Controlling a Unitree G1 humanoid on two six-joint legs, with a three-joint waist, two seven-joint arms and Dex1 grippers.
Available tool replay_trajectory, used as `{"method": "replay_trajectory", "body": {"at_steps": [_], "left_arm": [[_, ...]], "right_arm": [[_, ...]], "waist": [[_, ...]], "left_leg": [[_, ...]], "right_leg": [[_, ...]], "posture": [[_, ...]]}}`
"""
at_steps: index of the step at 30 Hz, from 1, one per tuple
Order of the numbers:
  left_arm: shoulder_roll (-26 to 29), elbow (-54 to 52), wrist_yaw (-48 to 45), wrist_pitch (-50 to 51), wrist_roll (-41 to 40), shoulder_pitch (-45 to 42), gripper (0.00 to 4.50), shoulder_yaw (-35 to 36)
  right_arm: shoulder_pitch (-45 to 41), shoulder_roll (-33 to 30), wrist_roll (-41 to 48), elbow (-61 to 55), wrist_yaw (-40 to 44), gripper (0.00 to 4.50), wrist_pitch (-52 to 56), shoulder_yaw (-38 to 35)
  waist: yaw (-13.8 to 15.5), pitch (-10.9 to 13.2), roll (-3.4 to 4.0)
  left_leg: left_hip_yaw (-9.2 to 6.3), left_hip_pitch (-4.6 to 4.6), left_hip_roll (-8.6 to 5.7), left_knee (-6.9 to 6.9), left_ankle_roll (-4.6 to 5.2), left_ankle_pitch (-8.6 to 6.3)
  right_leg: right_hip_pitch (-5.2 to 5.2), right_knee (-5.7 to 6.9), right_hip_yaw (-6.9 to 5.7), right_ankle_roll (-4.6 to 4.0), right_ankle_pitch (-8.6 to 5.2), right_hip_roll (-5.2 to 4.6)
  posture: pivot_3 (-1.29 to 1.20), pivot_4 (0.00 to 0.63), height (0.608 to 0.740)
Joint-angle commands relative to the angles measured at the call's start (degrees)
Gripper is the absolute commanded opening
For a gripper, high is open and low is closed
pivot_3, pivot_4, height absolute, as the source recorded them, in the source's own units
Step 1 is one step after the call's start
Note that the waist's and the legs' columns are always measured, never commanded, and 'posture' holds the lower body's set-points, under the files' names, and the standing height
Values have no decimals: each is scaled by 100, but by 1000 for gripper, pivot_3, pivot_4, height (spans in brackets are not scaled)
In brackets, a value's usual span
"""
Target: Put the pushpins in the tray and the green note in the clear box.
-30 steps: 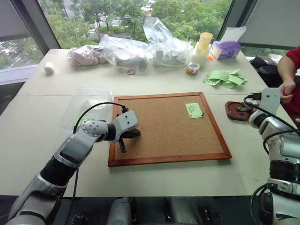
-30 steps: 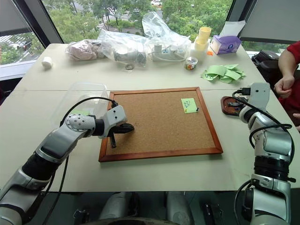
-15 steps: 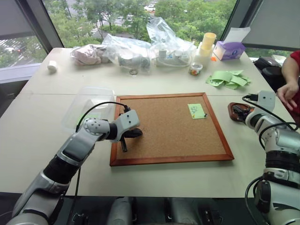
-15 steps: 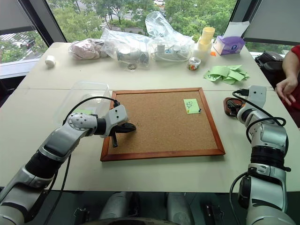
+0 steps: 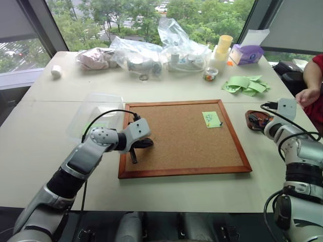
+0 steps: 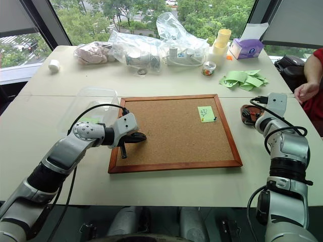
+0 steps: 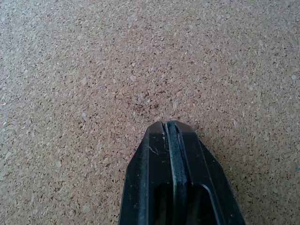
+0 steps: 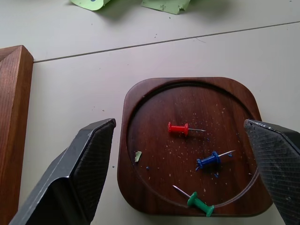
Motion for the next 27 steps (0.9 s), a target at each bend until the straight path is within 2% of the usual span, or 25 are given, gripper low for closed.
{"method": "replay_trajectory", "body": {"at_steps": [1, 4, 8, 16, 25, 27], "left_arm": [[33, -51, -10, 52, 41, 102, 0, 5], [58, -72, -21, 54, 44, 130, 0, 17], [62, -61, -41, 35, 57, 139, 0, 2], [47, -71, -45, 35, 69, 143, 0, -26], [49, -97, -28, 61, 81, 145, 0, -24], [50, -107, -21, 64, 86, 147, 0, -22]], "right_arm": [[377, -78, 468, -1467, 832, 4461, 27, 236], [982, -244, 359, -2437, 1349, 4461, -76, 872], [1254, 76, 650, -2945, 1481, 4461, -9, 974], [1304, 467, 497, -2633, 1342, 4461, -209, 1160], [1083, 590, 433, -2082, 1245, 4461, -410, 1075], [1029, 617, 454, -1962, 1221, 3934, -410, 1027]], "waist": [[-3, 0, 1], [-2, -2, 1], [0, -2, 1], [0, -2, 0], [-2, -2, 0], [-2, -2, 0]], "left_leg": [[-1, 0, 0, -1, 0, 0], [-5, 0, 1, -1, 0, 0], [-6, 0, 0, 1, 2, -1], [-6, 0, -1, 1, 3, -2], [-5, 0, -2, 1, 3, -2], [-5, 0, -2, 1, 3, -2]], "right_leg": [[0, 0, 0, 0, 0, 0], [0, 0, 0, 1, 0, 2], [1, -1, -1, 1, 0, 2], [1, 0, -2, 0, -1, 4], [1, -1, -2, 0, -1, 4], [1, -1, -2, 0, -1, 4]], "posture": [[0, 150, 735], [0, 150, 735], [0, 150, 735], [0, 150, 735], [0, 150, 735], [0, 150, 735]]}}
